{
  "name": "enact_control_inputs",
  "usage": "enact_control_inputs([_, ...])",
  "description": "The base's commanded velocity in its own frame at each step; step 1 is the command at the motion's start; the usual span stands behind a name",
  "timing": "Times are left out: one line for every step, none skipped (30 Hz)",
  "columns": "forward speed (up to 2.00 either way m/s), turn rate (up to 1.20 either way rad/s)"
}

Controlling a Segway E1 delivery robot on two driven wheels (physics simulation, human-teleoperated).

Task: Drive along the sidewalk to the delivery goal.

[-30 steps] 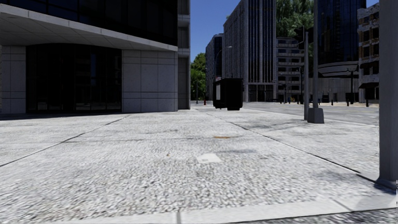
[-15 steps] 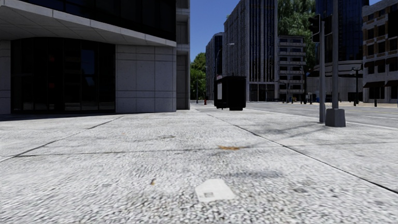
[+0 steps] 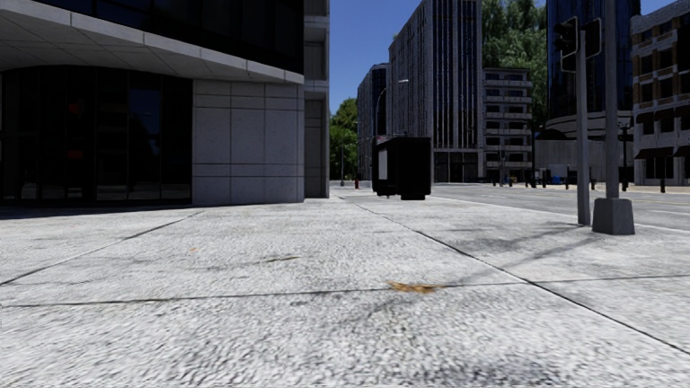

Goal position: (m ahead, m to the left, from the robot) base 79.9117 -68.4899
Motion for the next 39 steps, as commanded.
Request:
enact_control_inputs([1.33,0.0])
enact_control_inputs([1.33,0.0])
enact_control_inputs([1.34,0.0])
enact_control_inputs([1.34,0.0])
enact_control_inputs([1.34,0.0])
enact_control_inputs([1.34,0.0])
enact_control_inputs([1.34,0.0])
enact_control_inputs([1.34,0.0])
enact_control_inputs([1.34,0.0])
enact_control_inputs([1.34,0.0])
enact_control_inputs([1.34,0.0])
enact_control_inputs([1.34,0.0])
enact_control_inputs([1.34,0.0])
enact_control_inputs([1.34,0.0])
enact_control_inputs([1.34,0.0])
enact_control_inputs([1.34,0.0])
enact_control_inputs([1.34,0.0])
enact_control_inputs([1.34,0.0])
enact_control_inputs([1.34,0.0])
enact_control_inputs([1.36,0.0])
enact_control_inputs([2.0,0.0])
enact_control_inputs([2.0,0.0])
enact_control_inputs([2.0,0.0])
enact_control_inputs([2.0,0.0])
enact_control_inputs([2.0,0.0])
enact_control_inputs([2.0,0.0])
enact_control_inputs([2.0,0.0])
enact_control_inputs([2.0,0.0])
enact_control_inputs([2.0,0.0])
enact_control_inputs([2.0,0.0])
enact_control_inputs([2.0,0.0])
enact_control_inputs([2.0,0.0])
enact_control_inputs([2.0,0.0])
enact_control_inputs([2.0,0.0])
enact_control_inputs([2.0,0.0])
enact_control_inputs([2.0,0.0])
enact_control_inputs([2.0,0.0])
enact_control_inputs([2.0,0.0])
enact_control_inputs([2.0,0.0])
